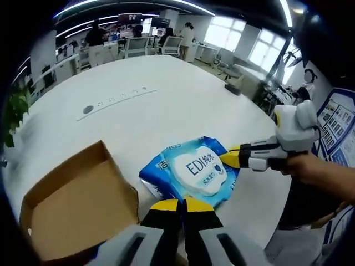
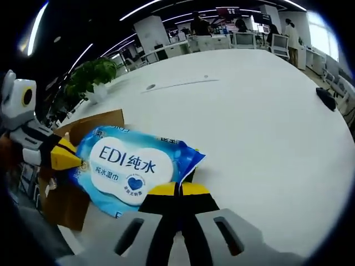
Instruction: Operate the shoe box by opening the lid, removing the specified soft item, and placing it in the target area until the item is outside and the box remains undamaged.
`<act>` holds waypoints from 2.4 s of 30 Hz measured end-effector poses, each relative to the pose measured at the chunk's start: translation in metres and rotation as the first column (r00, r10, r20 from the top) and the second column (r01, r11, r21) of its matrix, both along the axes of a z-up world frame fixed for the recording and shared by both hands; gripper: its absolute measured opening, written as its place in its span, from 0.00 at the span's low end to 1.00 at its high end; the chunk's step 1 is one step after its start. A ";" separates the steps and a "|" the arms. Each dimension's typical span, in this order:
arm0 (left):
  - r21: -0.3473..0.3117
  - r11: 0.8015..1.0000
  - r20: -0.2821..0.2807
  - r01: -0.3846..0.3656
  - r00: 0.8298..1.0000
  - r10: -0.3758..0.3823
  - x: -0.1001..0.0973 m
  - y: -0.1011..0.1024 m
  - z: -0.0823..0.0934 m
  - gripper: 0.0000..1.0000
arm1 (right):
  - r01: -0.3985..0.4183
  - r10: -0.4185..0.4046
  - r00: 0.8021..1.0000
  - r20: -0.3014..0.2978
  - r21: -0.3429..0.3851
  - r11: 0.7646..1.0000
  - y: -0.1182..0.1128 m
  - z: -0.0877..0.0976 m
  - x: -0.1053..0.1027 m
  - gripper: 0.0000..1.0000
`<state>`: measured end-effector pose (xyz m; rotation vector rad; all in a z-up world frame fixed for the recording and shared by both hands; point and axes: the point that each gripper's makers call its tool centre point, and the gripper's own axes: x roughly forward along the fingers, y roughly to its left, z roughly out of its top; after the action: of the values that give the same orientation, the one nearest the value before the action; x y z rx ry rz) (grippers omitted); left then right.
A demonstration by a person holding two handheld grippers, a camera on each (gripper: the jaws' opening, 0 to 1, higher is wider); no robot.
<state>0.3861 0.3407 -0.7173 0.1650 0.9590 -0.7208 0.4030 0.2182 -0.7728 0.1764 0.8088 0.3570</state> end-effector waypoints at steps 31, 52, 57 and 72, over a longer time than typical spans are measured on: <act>0.073 0.994 0.091 0.086 0.992 -0.092 -0.011 0.011 0.008 0.11 | 0.020 -0.019 1.000 0.016 -0.071 0.997 -0.003 -0.002 0.008 0.00; -0.020 1.000 0.138 0.004 0.990 -0.001 -0.045 0.066 0.040 0.15 | 0.062 -0.065 0.996 -0.059 -0.063 0.996 -0.003 -0.002 0.003 0.00; -0.022 0.999 0.143 -0.026 0.989 0.028 -0.047 0.082 0.042 0.16 | 0.058 -0.061 0.997 -0.048 -0.055 0.997 -0.003 0.004 0.001 0.00; -0.022 0.998 0.151 -0.058 0.987 0.060 -0.052 0.115 0.042 0.24 | 0.005 -0.005 1.000 0.003 -0.086 0.996 -0.001 0.031 -0.001 0.15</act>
<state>0.3338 0.4558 -0.6757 0.1726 0.8093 -0.6526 0.4021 0.2168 -0.7414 0.0972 0.8197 0.3170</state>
